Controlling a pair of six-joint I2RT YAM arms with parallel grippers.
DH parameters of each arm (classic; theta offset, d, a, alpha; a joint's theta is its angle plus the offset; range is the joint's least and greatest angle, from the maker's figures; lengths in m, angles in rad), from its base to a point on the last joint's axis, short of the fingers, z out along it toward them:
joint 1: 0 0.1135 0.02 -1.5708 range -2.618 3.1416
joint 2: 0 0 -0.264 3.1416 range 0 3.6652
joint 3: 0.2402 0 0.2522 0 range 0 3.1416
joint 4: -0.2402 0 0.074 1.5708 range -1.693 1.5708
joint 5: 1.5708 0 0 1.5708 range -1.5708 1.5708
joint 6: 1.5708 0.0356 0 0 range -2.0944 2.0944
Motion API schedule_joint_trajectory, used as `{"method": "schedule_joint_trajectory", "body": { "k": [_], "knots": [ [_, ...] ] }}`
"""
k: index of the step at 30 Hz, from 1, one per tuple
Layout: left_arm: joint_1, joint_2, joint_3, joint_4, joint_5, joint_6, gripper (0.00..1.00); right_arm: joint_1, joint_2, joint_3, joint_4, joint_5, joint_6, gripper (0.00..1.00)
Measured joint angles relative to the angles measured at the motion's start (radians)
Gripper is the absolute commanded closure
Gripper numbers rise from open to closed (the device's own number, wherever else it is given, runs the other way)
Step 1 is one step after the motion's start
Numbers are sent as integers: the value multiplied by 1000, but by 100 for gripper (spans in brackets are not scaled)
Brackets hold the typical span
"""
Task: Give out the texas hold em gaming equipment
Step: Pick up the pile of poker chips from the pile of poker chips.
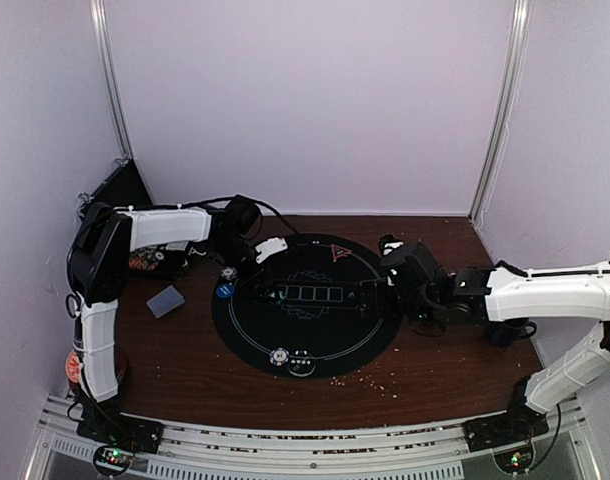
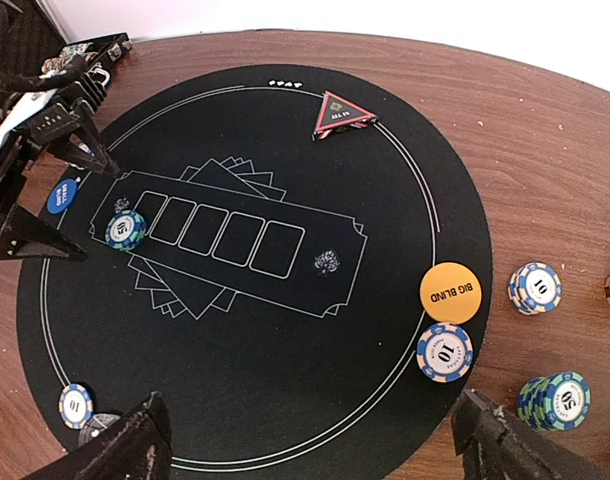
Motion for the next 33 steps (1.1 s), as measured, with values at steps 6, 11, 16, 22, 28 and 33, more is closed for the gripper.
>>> {"method": "schedule_joint_trajectory", "body": {
  "k": [6, 11, 16, 22, 28, 33],
  "knots": [
    [-6, 32, 57, -61, -17, 0, 2, 0, -4, -19, 12, 17, 1, 1],
    [-11, 46, 90, -84, -32, -1, 2, 0, -2, -23, 16, 30, 2, 1],
    [-23, 80, 109, -100, -47, -1, 2, 0, 39, -15, 2, 45, 24, 0],
    [-34, 105, 109, -103, -57, -1, 2, 0, 69, -10, -15, 53, 43, 0],
    [-40, 126, 119, -104, -85, -4, 6, 0, 69, -9, -15, 68, 45, 0],
    [-49, 145, 129, -104, -117, -9, 11, 0, 69, -9, -15, 71, 45, 0]
  ]
}}
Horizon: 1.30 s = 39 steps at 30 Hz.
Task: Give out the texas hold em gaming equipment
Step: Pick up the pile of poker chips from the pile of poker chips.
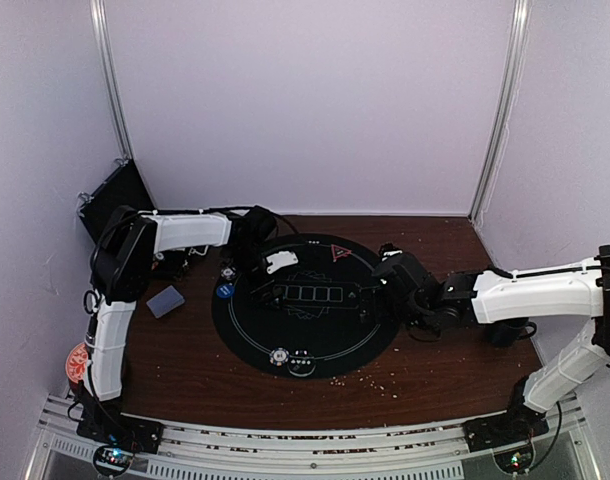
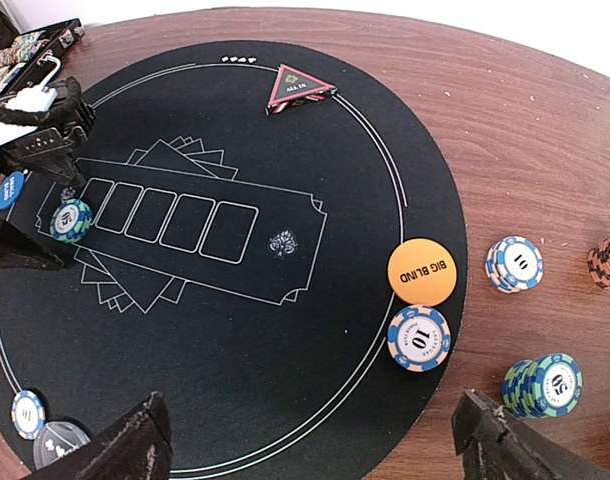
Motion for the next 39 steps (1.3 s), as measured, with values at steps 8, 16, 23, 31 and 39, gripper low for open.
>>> {"method": "schedule_joint_trajectory", "body": {
  "k": [8, 16, 23, 31, 39],
  "knots": [
    [-5, 1, 3, 0, -35, 0, 17, 0, -1, 0, 0, 16, 0, 0],
    [-26, 4, 3, 2, -112, 1, 22, 0, -15, 0, -1, 22, 0, 0],
    [-37, 5, 4, 1, -138, 5, 33, 0, -23, 0, -4, 25, 0, 0],
    [-42, 9, 11, 0, -139, 12, 55, 0, -27, 0, -7, 26, 0, 0],
    [-43, 12, 17, 0, -140, 20, 86, 0, -36, 0, -8, 27, 0, 0]
  ]
}}
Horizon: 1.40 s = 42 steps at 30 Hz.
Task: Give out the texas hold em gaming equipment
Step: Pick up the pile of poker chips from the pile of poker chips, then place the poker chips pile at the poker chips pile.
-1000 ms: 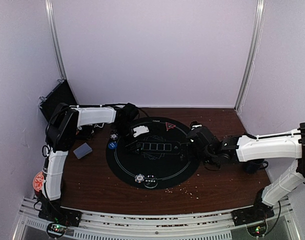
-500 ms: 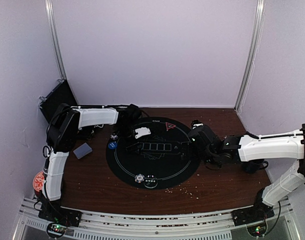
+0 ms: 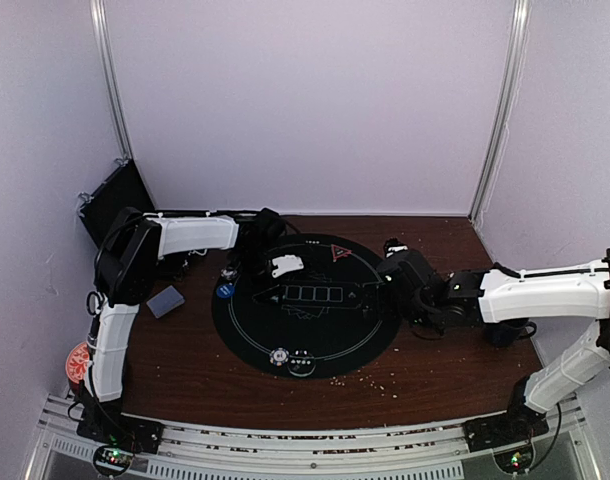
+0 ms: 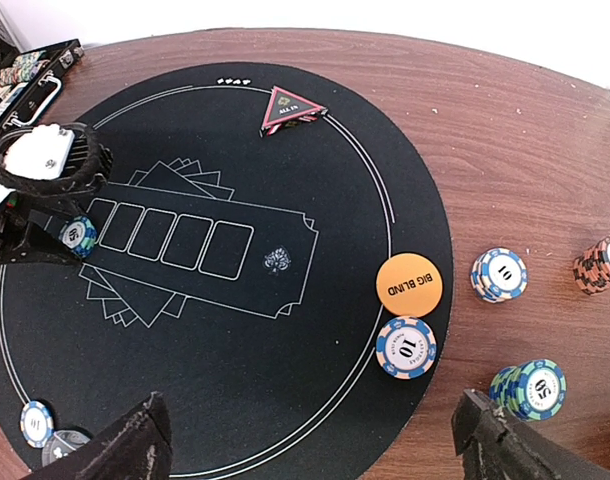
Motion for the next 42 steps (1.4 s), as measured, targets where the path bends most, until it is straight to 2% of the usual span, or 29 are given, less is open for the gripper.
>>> {"method": "schedule_joint_trajectory", "body": {
  "k": [10, 25, 42],
  "knots": [
    [-2, 11, 26, -19, -24, 0, 100, 0, -4, 0, -1, 14, 0, 0],
    [79, 65, 147, -23, -87, 9, 100, 0, -11, 0, -5, 22, 0, 0],
    [98, 66, 180, -25, -13, 34, 100, 0, -10, 0, -13, 41, 0, 0]
  ]
}}
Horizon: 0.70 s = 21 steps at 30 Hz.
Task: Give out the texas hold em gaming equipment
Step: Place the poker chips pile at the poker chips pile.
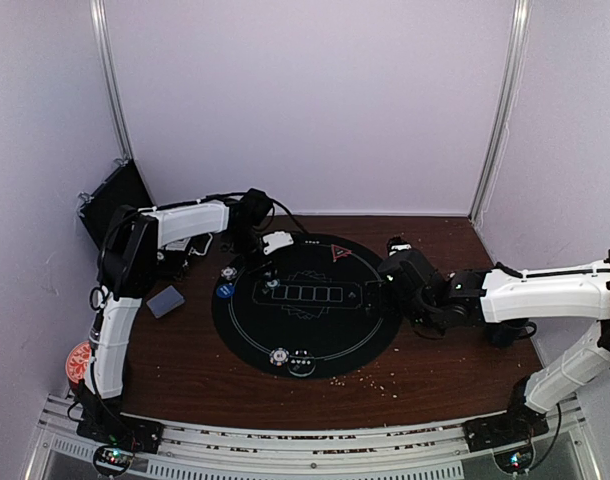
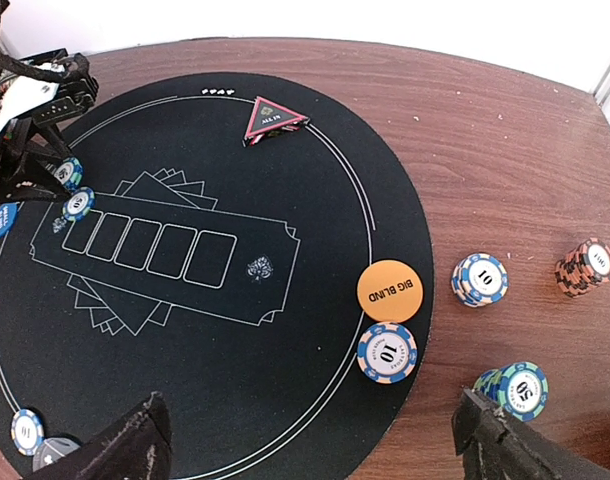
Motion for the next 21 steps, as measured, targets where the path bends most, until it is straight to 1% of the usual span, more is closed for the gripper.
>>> {"method": "schedule_joint_trajectory", "body": {
  "k": [14, 21],
  "knots": [
    [-2, 4, 8, -22, 38, 8, 100, 0, 9, 0, -3, 3, 0, 0],
    [-7, 39, 29, -26, 46, 8, 100, 0, 10, 0, -5, 4, 0, 0]
  ]
}}
